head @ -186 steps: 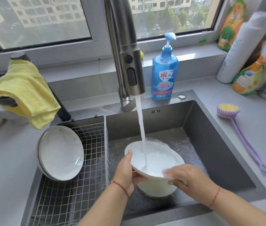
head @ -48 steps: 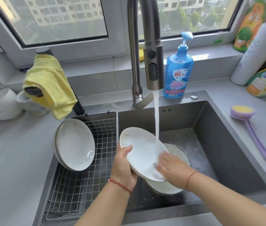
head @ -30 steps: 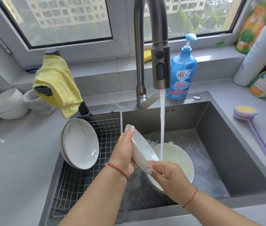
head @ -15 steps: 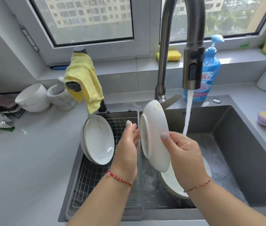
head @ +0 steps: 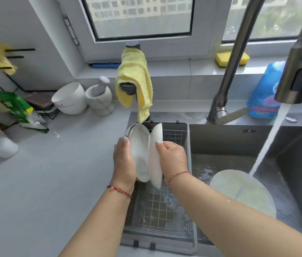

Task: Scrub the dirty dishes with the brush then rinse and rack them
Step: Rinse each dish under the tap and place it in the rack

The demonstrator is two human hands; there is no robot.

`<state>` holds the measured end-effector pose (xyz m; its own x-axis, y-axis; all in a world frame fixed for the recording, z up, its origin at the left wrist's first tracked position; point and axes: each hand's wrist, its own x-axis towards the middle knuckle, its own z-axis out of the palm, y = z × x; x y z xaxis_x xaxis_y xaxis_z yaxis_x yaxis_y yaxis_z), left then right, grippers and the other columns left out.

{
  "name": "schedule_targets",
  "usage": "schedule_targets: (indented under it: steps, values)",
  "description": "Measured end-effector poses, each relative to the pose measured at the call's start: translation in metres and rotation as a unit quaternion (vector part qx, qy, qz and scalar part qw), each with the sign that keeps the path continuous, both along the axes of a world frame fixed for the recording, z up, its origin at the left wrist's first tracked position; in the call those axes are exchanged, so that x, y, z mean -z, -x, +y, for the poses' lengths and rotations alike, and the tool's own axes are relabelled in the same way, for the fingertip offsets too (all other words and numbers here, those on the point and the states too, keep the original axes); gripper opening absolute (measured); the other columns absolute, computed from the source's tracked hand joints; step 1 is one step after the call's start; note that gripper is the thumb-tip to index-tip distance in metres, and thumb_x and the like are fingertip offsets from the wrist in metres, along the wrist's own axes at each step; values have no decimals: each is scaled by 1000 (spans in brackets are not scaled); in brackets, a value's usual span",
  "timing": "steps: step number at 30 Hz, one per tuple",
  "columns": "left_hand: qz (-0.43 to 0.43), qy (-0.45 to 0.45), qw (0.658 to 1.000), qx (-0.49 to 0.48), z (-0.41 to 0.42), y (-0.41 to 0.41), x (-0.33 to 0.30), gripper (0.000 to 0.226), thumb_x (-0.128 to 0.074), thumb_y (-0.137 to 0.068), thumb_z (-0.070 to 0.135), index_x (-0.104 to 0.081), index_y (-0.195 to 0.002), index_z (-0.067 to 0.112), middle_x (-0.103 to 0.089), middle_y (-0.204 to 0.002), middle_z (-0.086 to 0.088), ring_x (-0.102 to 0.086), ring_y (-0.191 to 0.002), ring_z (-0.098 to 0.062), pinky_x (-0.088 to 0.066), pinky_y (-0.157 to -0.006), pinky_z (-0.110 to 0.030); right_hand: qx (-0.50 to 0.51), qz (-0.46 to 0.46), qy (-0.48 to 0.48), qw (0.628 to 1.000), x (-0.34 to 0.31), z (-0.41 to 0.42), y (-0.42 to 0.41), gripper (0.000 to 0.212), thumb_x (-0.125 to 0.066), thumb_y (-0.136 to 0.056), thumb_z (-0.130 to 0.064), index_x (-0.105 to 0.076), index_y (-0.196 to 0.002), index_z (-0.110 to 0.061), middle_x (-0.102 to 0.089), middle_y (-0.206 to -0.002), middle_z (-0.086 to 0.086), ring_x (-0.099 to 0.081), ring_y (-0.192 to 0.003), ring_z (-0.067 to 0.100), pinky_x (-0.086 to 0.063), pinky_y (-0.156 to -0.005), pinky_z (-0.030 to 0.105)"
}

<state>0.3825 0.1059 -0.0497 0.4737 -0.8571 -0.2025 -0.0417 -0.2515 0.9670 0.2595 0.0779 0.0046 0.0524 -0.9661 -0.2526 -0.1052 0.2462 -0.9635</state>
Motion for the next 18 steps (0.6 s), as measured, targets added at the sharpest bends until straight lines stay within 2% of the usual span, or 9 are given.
schedule_targets:
  steps: [2, 4, 6, 9, 10, 13, 15, 18]
  values:
    - [38, 16, 999, 6, 0, 1, -34, 81, -25, -84, 86, -51, -138, 32, -46, -150, 3, -35, -143, -16, -24, -120, -47, -1, 17, 0, 1000, 5, -4, -16, 46, -52, -95, -19, -32, -54, -16, -27, -55, -2, -25, -55, 16, -22, -56, 28]
    - [99, 21, 995, 4, 3, 5, -55, 71, -21, -95, 70, -33, -151, 28, -32, -157, 10, -31, -142, -4, -25, -119, -31, -8, 40, 12, 999, 8, -7, -31, 48, -51, -96, -20, -29, -54, -17, -26, -54, -2, -25, -55, 16, -21, -58, 29]
    - [128, 24, 991, 30, 4, 4, -57, 73, -16, -94, 64, -21, -156, 26, -26, -158, 16, -31, -137, 3, -32, -108, -18, -12, 61, 23, 998, 10, -8, -43, 49, -49, -97, -22, -27, -53, -17, -25, -53, -2, -24, -54, 16, -20, -56, 30]
    - [124, 27, 992, 28, 2, -1, -52, 68, -11, -97, 60, -15, -157, 27, -24, -154, 21, -32, -129, 7, -35, -90, -7, -12, 100, 28, 994, 13, -11, -56, 51, -46, -98, -24, -27, -52, -16, -27, -51, -2, -25, -49, 15, -20, -51, 30]
    - [132, 28, 991, 26, 1, -2, -52, 67, -10, -98, 58, -14, -157, 27, -23, -155, 19, -31, -131, 6, -34, -92, -7, -13, 109, 28, 994, 15, -12, -59, 51, -46, -99, -25, -28, -52, -16, -29, -51, -2, -26, -49, 14, -21, -50, 30]
    - [149, 41, 988, 21, 3, -3, -54, 67, -10, -98, 57, -15, -156, 24, -21, -161, 12, -25, -143, -1, -26, -110, -17, -18, 115, 26, 993, 20, -13, -68, 52, -46, -98, -25, -28, -51, -15, -30, -49, -2, -27, -48, 15, -22, -51, 30]
    - [177, 46, 983, 10, 3, -4, -55, 68, -12, -98, 57, -17, -156, 22, -23, -161, 10, -24, -146, -4, -23, -117, -23, -20, 114, 20, 993, 22, -13, -73, 52, -46, -98, -25, -28, -50, -16, -30, -49, -1, -26, -49, 16, -22, -52, 31]
    - [193, 51, 980, 10, 2, -5, -54, 80, -17, -88, 65, -18, -156, 22, -23, -161, 9, -24, -146, -5, -19, -122, -30, -25, 123, 14, 992, 22, -14, -80, 52, -47, -98, -26, -30, -50, -16, -31, -49, -1, -27, -49, 16, -22, -50, 31]
